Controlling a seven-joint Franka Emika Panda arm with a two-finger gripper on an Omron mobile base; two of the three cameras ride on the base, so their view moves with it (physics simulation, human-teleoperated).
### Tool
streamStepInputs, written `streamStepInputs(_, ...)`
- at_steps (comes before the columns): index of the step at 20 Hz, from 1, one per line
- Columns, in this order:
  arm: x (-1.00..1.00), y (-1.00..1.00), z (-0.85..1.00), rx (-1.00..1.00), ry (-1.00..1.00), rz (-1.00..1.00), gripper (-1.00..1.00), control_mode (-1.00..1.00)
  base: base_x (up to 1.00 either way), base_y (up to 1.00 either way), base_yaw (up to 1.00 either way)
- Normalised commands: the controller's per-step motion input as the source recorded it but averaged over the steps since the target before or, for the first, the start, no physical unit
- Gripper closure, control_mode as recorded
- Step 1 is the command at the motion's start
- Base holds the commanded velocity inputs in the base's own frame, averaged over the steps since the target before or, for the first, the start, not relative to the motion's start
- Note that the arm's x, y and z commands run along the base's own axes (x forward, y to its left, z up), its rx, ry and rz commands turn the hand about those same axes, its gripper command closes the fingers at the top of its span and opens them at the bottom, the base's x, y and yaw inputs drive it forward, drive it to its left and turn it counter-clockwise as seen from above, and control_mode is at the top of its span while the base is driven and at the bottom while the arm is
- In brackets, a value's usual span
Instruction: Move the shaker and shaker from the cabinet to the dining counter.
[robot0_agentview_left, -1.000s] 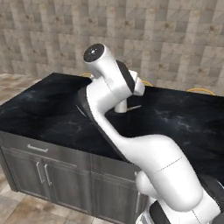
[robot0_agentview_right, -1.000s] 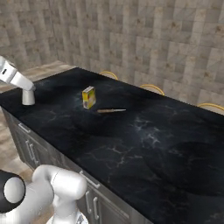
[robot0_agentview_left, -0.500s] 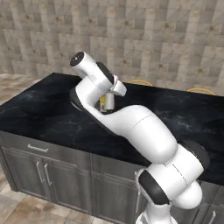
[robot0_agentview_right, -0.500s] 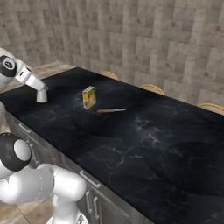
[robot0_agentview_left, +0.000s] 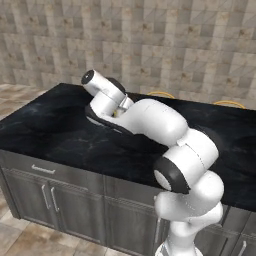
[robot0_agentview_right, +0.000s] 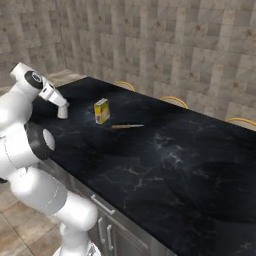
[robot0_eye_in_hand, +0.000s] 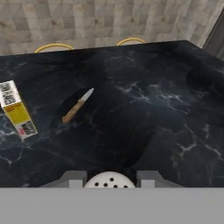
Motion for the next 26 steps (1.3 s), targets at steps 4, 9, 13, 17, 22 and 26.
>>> streamStepInputs(4, 0.55, 0.0, -0.54, 0.0, -0.05, 0.0, 1.0, -1.0, 0.0, 0.0, 0.0)
streamStepInputs(9, 0.31, 0.0, -0.54, 0.0, -0.1, 0.0, 1.0, -1.0, 0.0, 0.0, 0.0)
streamStepInputs(13, 0.14, 0.0, -0.61, 0.0, -0.14, 0.0, 1.0, -1.0, 0.0, 0.0, 0.0)
streamStepInputs(17, 0.13, 0.0, -0.53, 0.0, -0.11, 0.0, 1.0, -1.0, 0.0, 0.0, 0.0)
streamStepInputs(22, 0.34, 0.0, -0.31, 0.0, -0.02, -0.05, 1.0, -1.0, 0.0, 0.0, 0.0)
streamStepInputs(26, 0.35, 0.0, -0.22, 0.0, 0.0, -0.08, 1.0, -1.0, 0.0, 0.0, 0.0)
